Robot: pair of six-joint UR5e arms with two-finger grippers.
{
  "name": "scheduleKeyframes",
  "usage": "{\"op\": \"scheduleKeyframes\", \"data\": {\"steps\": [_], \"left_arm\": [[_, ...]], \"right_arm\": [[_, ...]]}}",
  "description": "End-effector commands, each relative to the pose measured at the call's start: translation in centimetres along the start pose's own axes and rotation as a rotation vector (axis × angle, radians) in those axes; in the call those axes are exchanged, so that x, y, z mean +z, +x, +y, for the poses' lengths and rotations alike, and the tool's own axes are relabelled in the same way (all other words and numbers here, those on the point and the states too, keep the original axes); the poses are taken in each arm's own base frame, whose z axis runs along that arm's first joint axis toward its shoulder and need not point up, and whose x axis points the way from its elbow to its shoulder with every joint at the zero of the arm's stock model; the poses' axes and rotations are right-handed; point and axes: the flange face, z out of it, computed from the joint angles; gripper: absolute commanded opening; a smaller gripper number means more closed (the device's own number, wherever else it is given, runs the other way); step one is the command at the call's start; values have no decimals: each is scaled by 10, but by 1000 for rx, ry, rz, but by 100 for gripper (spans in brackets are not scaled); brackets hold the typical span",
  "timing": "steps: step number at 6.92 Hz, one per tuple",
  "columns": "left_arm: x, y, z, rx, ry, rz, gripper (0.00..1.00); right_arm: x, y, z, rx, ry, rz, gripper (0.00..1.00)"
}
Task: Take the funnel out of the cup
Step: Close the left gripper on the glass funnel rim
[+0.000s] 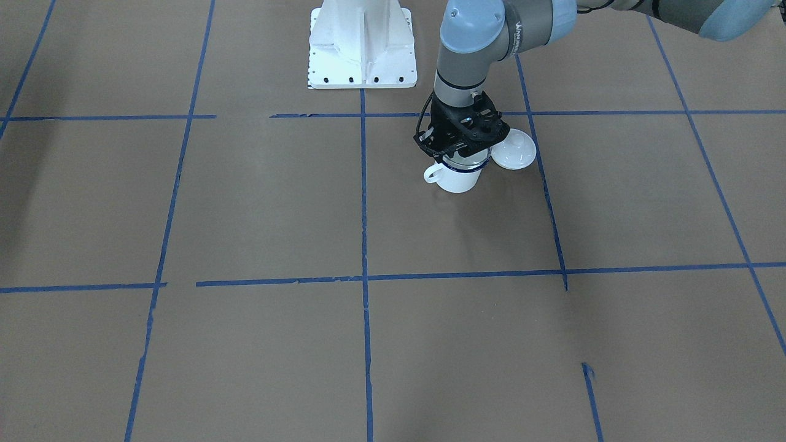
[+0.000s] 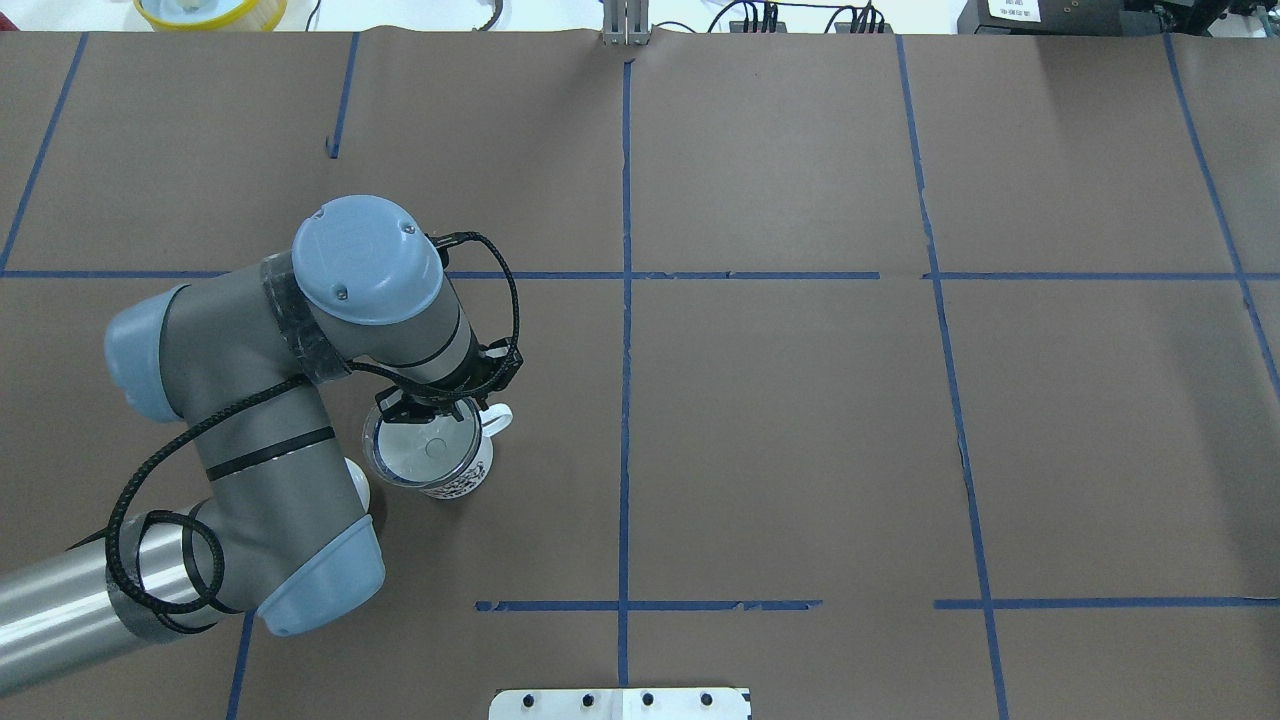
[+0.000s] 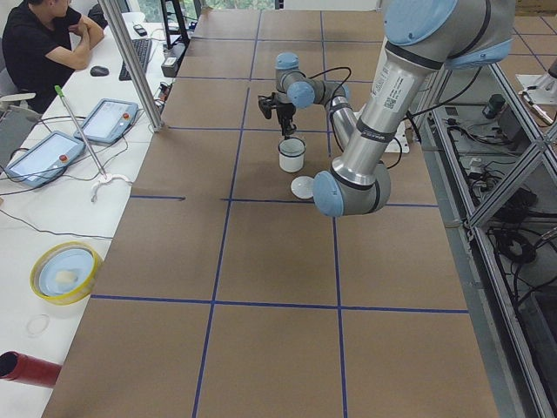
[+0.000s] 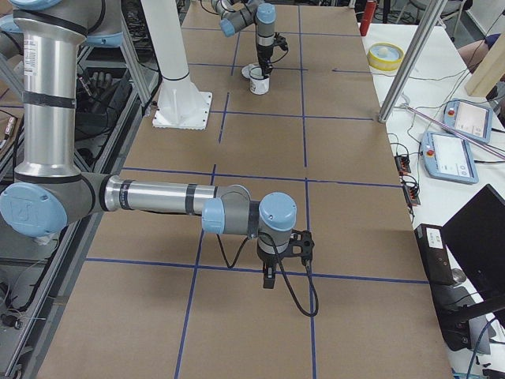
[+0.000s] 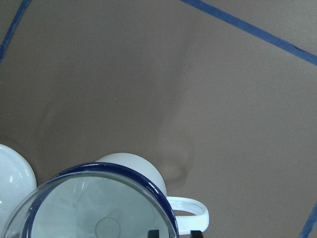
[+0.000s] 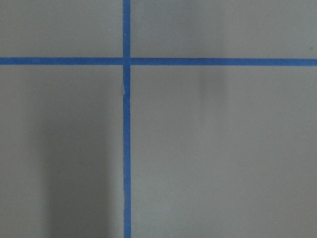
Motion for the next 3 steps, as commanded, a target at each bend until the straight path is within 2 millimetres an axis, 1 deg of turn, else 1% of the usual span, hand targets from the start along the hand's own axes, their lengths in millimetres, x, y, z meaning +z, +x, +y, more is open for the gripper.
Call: {"op": "scheduleKeyframes", "data": {"steps": [1, 3], "left_arm": [[-1, 0, 1, -1, -6, 0, 0], [-13, 3, 4, 3, -3, 20, 0]], "right_arm": [[0, 0, 0, 0, 0, 0, 100], [0, 0, 0, 0, 0, 0, 100]]}}
